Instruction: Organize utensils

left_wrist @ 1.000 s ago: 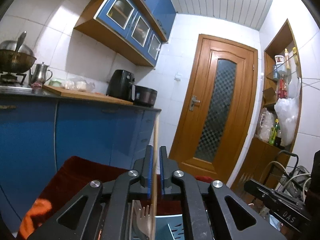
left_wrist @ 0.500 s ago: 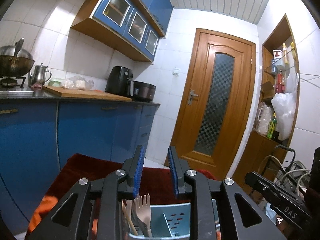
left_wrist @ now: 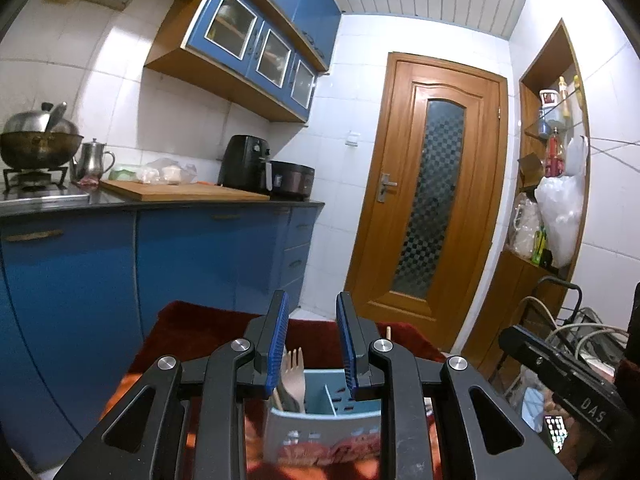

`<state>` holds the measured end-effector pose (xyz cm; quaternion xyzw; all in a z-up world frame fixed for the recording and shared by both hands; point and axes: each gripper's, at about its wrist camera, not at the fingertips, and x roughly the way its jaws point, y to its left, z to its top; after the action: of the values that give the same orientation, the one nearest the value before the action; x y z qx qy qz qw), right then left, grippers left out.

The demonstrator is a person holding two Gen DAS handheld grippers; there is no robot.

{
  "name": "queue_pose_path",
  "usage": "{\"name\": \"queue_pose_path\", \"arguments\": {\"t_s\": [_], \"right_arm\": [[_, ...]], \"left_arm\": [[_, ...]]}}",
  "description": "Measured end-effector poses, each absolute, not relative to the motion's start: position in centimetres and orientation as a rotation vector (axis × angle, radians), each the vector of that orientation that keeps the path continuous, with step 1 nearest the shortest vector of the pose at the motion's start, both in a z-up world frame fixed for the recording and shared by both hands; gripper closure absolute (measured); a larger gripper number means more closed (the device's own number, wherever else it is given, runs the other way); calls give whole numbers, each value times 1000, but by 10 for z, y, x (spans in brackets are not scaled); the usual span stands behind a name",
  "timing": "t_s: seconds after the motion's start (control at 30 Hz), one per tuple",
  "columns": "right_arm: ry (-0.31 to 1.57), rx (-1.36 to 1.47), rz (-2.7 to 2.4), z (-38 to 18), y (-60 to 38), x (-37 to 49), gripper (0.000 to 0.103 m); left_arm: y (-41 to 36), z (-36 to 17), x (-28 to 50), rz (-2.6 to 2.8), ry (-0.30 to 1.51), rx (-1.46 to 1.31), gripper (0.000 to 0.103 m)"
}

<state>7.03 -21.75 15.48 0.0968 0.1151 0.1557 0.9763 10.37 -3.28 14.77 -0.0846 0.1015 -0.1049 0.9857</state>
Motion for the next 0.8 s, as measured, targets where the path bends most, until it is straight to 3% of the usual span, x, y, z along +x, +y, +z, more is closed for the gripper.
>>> {"name": "queue_pose_path", "arguments": {"t_s": [0.47,0.8], "right_arm": [[262,175,324,149,-211,6,82],[297,203,307,115,-209,-21,81]], "left_arm": [[-20,138,35,-206,275,-143,78],[-16,97,9,-182,342,-98,78]]}}
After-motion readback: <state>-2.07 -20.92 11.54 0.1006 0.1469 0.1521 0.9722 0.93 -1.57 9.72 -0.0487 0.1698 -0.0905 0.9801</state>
